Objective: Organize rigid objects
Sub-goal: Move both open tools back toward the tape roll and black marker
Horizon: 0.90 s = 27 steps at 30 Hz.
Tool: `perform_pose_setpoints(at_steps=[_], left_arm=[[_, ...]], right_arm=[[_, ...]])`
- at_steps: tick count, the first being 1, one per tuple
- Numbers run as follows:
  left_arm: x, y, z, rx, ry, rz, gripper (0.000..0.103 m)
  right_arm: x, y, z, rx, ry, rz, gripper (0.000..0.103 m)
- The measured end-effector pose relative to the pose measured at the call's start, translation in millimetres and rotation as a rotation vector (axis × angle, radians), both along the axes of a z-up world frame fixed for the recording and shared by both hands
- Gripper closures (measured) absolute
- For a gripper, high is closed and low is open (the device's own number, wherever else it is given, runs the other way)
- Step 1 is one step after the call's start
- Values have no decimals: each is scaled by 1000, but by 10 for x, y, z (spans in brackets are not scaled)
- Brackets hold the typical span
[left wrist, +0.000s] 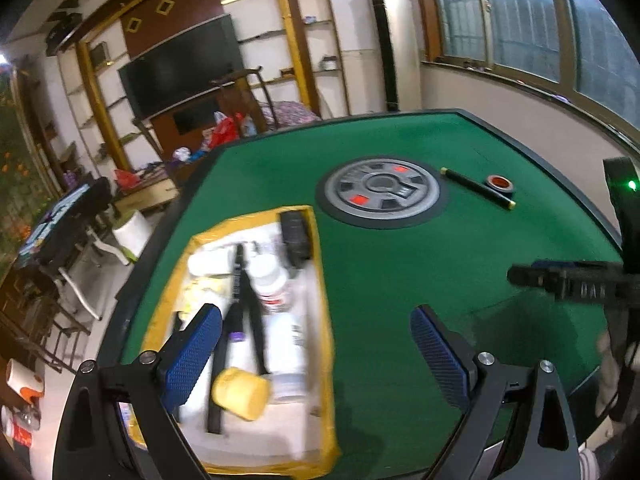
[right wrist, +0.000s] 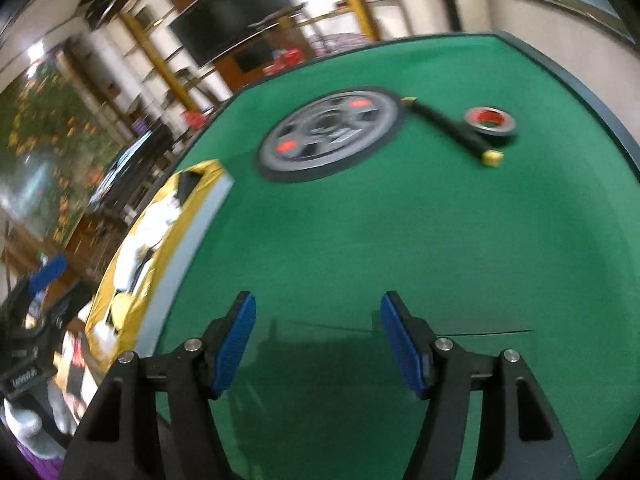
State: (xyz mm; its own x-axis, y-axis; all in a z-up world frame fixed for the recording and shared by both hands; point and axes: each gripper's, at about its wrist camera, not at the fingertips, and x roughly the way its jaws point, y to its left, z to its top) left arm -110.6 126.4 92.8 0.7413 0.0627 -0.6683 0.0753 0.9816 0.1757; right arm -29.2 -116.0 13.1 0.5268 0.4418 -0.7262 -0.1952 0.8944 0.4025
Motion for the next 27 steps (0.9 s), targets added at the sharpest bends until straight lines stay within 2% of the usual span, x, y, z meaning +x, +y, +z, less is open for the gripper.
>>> perform_pose_setpoints(at_steps=[6, 13, 27], left_arm=[[36, -295, -135, 16, 43, -61, 6], [124, -571, -248, 48, 96, -114, 6], [444, -870, -374, 127, 162, -122, 6]], right_arm=[[104, -504, -118, 43, 26, -133, 39], [306, -845, -142, 53, 22, -224, 39], [952, -1068, -32, 28, -18, -258, 38]])
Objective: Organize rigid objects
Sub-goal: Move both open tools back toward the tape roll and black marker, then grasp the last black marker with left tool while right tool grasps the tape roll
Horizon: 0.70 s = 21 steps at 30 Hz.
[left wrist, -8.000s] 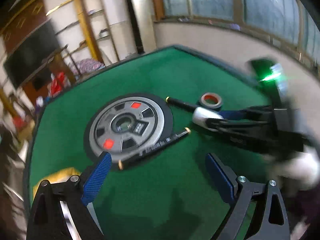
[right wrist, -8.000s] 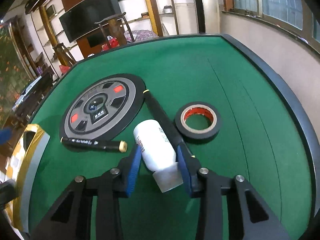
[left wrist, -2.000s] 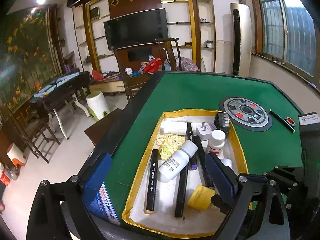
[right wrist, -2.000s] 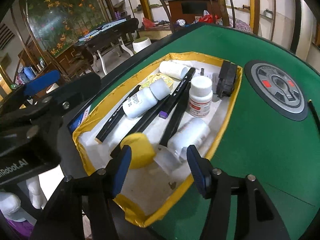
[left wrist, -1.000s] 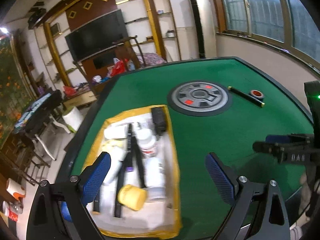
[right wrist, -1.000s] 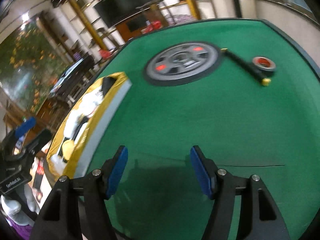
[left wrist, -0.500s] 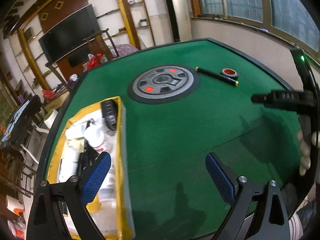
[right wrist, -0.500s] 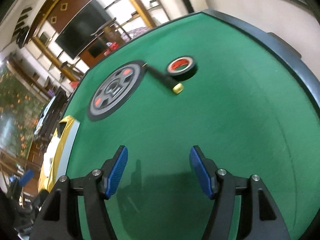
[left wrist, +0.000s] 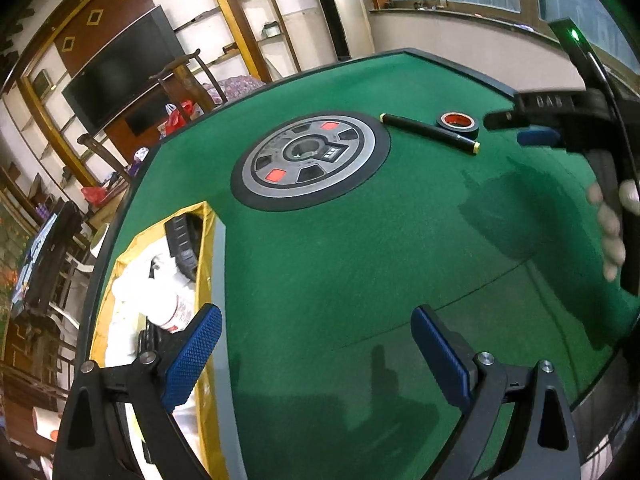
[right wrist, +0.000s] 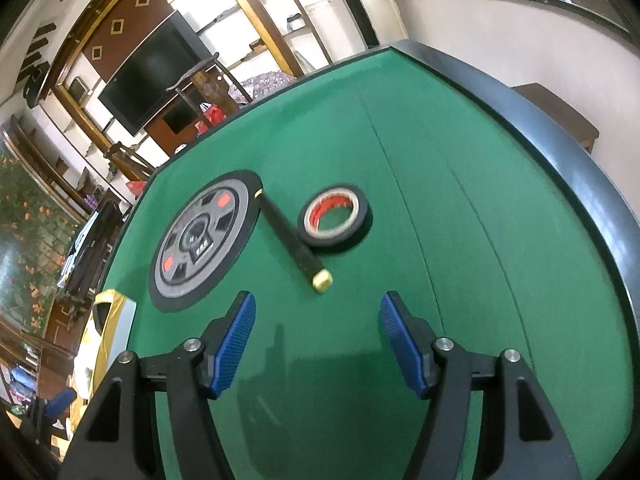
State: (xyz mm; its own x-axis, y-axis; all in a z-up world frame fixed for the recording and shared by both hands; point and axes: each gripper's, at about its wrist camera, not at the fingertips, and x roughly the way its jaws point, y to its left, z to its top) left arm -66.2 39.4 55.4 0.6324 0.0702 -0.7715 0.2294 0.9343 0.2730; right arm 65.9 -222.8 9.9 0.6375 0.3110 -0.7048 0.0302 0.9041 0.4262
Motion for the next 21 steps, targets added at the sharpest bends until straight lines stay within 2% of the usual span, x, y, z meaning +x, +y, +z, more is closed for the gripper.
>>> perform_pose_setpoints(at_steps=[4, 8, 12, 13, 16, 21], left_arm=[[170, -70, -17, -9, 33, -14, 6], [538, -65, 113, -155, 101, -11, 6], [961, -147, 163, -282, 144, -1, 6], [1127, -190, 138, -337, 167, 12, 6], [1522, -380, -13, -435, 233, 31, 6], [2056, -690, -297, -493, 289, 113, 6]], right_arm=[[214, -102, 78, 14, -24, -20, 38], [433, -294, 142, 25, -57, -74, 38], [487, -508, 77, 66, -75, -123, 36], [480, -543, 36, 76, -69, -131, 34], [465, -667, -99, 110, -31, -151, 34], [438, -730, -111, 142, -34, -164, 34]])
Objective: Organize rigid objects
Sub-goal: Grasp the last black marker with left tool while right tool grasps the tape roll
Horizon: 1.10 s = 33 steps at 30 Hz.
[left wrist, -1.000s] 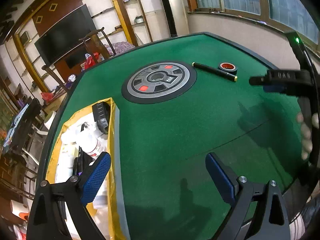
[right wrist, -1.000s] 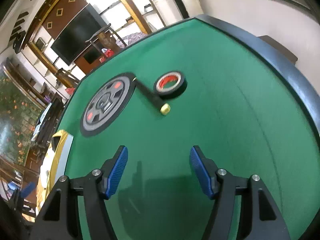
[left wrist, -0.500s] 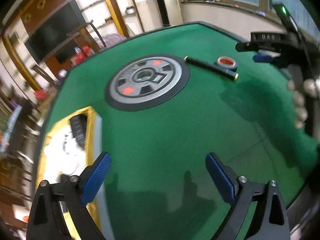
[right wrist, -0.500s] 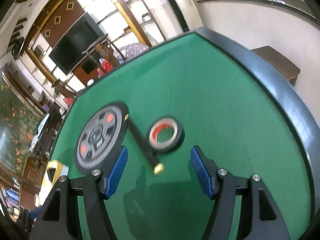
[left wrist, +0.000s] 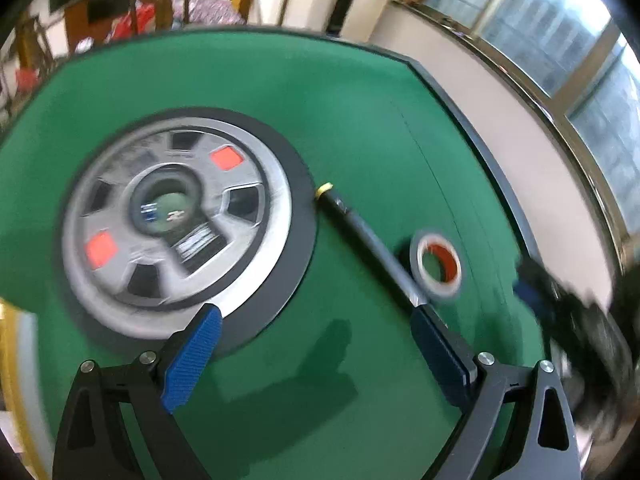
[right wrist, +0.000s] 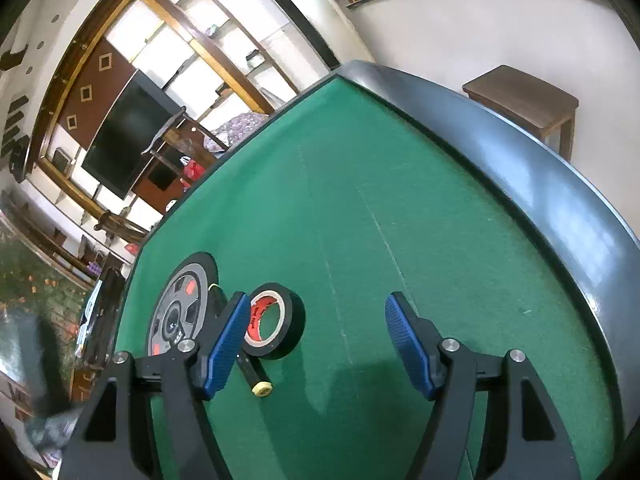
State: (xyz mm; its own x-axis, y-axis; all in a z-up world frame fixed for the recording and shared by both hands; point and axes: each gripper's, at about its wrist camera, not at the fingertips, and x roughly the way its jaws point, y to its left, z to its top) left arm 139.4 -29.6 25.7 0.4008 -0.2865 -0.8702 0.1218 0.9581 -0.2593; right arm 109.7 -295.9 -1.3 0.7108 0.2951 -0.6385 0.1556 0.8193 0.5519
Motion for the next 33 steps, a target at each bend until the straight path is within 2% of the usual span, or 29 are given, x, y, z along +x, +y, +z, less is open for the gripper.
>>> perform_pose_setpoints(at_steps=[5, 8, 11, 13, 15, 18, 21, 25, 27, 28, 29, 30, 33], left_arm=[[349, -337, -141, 73, -28, 52, 6], [521, -455, -197, 181, -43, 94, 6], [488, -601, -252, 293, -93, 49, 11], [328, -658, -229, 287, -147, -25, 24], [185, -675, -194, 273, -158, -87, 53], [-101, -667, -153, 281, -162, -179, 71], [-408, -530, -133, 262, -150, -204, 71], [-532, -567, -138, 269, -200, -189, 71], [-609, -572, -153, 207, -178, -214, 73], [-646, -538, -144, 161, -163, -231, 81], [-627, -451, -130, 80, -129, -259, 87], [-651, -399, -117, 37, -111, -270, 87], [-768, -255, -28, 22, -139, -261, 87]], right_arm=[[-12, 64, 52, -21, -21, 18, 34], [-21, 76, 63, -28, -31, 18, 34], [-29, 79, 70, -29, -37, 12, 34], [-43, 74, 57, -31, -34, 8, 34], [-78, 63, 34, -31, -29, 4, 34], [-52, 69, 39, -41, -20, 0, 34], [-51, 101, 18, -46, -15, 5, 34], [-3, 202, 6, -67, -12, 41, 34], [16, 262, -22, -74, -5, 64, 34], [23, 285, -47, -73, 1, 75, 34], [47, 288, -73, -66, 9, 87, 34], [54, 293, -89, -62, 14, 93, 34], [74, 302, -124, -44, 19, 112, 34]])
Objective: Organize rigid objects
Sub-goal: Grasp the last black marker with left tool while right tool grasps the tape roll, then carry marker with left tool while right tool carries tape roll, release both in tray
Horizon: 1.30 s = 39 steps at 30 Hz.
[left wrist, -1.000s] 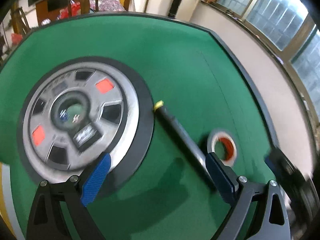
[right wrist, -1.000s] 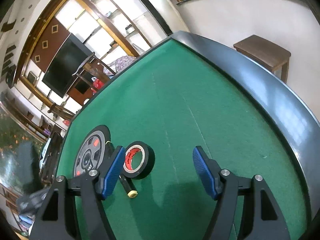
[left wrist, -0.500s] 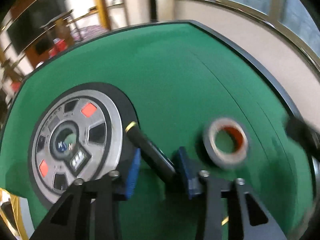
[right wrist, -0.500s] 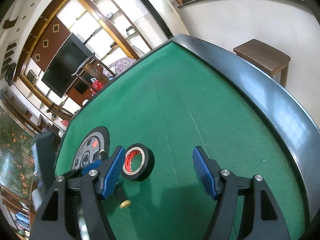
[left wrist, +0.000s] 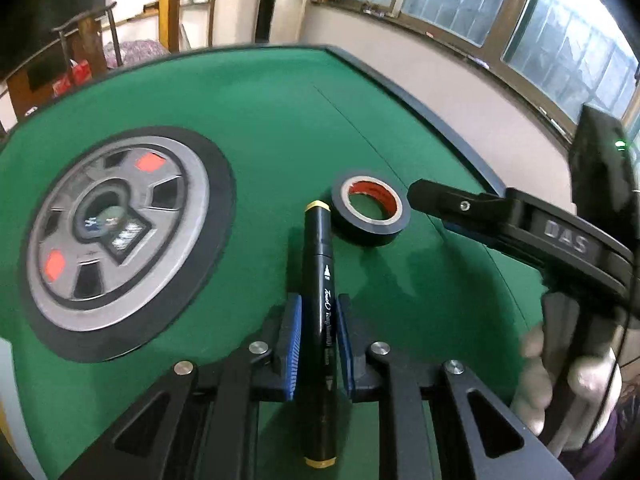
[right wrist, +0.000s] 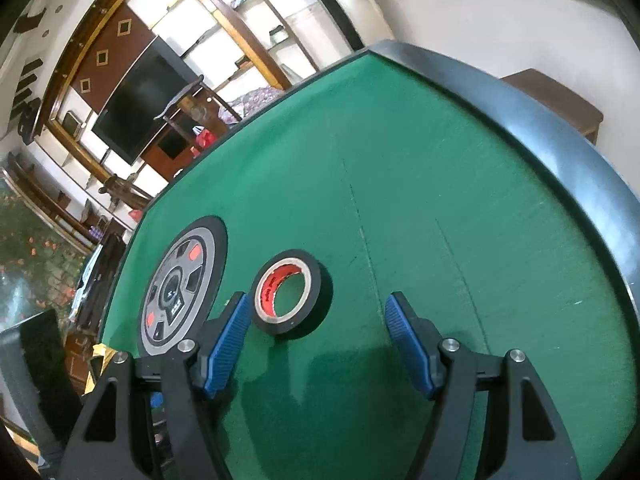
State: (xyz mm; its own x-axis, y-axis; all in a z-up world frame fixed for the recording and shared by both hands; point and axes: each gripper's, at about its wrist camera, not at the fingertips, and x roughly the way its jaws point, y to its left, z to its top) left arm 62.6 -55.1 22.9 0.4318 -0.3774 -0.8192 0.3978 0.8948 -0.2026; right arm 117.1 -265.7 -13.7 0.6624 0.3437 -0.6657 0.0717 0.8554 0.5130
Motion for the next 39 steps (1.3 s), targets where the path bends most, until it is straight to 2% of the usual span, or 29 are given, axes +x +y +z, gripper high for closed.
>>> perform_pose_setpoints(at_steps=[6, 11, 12, 13, 15, 16, 18, 23, 29, 34, 39], left_arm=[[-310, 418, 192, -105, 12, 41, 87], [-562, 606, 377, -133, -19, 31, 87], [-623, 657, 416, -128, -35, 32, 87], [-661, 678, 444, -126, -44, 34, 87], [-761, 767, 492, -128, -52, 34, 87], [-822, 830, 524, -126, -63, 41, 87], [-878, 925, 576, -121, -84, 49, 87], [-954, 1254, 674, -135, -111, 85, 87], [-1167, 1757, 740, -175, -123, 155, 86], [-1462, 2446, 807, -185, -167, 289, 86], [-1668, 3078, 690, -162, -168, 447, 86]], right_arm=[[9, 46, 39, -37, -22, 25, 34], [192, 267, 146, -164, 11, 56, 35], [251, 337, 134, -205, 28, 68, 41], [288, 385, 117, -234, 43, 71, 55], [407, 499, 36, -295, 92, 83, 71], [404, 532, 51, -325, 77, 77, 80], [426, 574, 54, -390, 97, 56, 87], [309, 551, 98, -367, 103, 49, 88], [-163, 715, 385, -301, 32, 101, 88], [-554, 1123, 696, -237, -37, 204, 88], [-886, 1841, 994, -217, -107, 351, 88]])
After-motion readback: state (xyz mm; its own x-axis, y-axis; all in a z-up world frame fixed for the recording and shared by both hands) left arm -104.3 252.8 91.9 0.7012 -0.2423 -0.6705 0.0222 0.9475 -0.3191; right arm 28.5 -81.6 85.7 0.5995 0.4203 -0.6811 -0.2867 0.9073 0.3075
